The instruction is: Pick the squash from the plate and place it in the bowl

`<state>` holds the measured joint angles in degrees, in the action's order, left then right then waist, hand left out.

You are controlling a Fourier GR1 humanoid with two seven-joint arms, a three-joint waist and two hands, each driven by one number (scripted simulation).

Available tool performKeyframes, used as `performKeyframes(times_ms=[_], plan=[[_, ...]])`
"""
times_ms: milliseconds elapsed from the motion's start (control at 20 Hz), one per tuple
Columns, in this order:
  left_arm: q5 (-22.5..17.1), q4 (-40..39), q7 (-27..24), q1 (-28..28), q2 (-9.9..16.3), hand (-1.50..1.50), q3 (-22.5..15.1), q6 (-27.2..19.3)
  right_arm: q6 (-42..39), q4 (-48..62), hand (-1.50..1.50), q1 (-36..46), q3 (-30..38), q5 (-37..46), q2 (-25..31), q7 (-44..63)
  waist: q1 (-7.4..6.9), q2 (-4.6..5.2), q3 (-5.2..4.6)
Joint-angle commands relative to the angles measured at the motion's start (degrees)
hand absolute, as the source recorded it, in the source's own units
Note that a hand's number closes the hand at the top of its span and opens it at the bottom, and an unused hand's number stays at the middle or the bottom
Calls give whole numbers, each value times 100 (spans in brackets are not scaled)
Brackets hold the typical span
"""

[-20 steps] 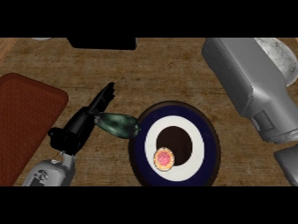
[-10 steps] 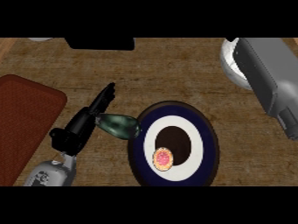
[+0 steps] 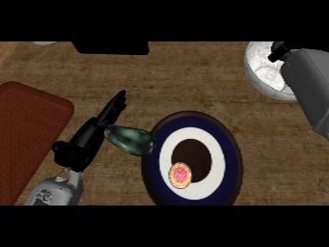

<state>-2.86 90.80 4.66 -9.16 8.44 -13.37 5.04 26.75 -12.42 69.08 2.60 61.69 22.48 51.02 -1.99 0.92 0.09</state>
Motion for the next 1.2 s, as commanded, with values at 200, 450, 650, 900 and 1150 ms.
performKeyframes(times_ms=[200,450,650,900,1150], plan=[[-106,-136,-400,270,193,0,169,300,-220,-94,-150,-480,919,-1047,456,-1844,-20,7,0],[91,134,-61,144,5,0,42,74,907,-250,-150,-662,970,-1008,211,-1927,-22,-11,-1],[-9,-239,-276,114,78,0,257,186,1731,-547,-150,-744,1232,-1194,295,-1862,50,-22,-4],[-8,-336,-187,-10,60,0,364,156,2054,-1017,-150,-809,1723,-1692,694,-2009,184,-71,-6],[-121,-19,-122,200,198,0,495,275,2241,-1869,-150,-1732,1970,-2155,568,-2077,336,-151,-12]])
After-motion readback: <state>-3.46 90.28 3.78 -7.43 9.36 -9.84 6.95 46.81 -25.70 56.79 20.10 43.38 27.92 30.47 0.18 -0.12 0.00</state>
